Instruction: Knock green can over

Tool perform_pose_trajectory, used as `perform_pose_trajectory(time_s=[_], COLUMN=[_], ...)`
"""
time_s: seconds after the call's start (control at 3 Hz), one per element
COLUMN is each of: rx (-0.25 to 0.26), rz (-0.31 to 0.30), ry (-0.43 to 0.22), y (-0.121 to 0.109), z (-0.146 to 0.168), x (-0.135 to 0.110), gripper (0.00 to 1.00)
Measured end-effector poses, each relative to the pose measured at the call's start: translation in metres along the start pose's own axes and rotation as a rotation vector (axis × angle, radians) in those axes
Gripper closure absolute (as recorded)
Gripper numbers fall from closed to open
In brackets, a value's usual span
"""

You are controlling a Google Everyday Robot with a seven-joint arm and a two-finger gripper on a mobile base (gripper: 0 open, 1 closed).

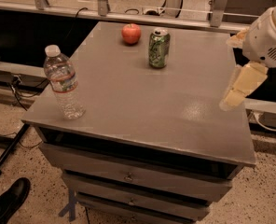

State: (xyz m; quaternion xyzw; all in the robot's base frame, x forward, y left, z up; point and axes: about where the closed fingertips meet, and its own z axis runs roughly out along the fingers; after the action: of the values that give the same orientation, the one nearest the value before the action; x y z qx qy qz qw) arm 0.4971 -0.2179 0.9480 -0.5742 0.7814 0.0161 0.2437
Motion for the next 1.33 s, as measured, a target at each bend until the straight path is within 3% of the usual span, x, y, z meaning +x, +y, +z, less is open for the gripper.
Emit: perform_pose_trajectory(time_s=[0.33,0.67,1.0,1.33], rx=[0.044,0.087,0.101,0.108], rz=[0.078,0.199,0.289,0.338], ry=[-0.079,-0.146,-0.258,-0.398], y=[-0.041,-0.075,-0.097,-0.113], z=[0.038,0.070,0.100,0.126], x=[-0.010,-0.026,-0.051,-0.081], gripper=[0.00,0.00,0.00,0.00])
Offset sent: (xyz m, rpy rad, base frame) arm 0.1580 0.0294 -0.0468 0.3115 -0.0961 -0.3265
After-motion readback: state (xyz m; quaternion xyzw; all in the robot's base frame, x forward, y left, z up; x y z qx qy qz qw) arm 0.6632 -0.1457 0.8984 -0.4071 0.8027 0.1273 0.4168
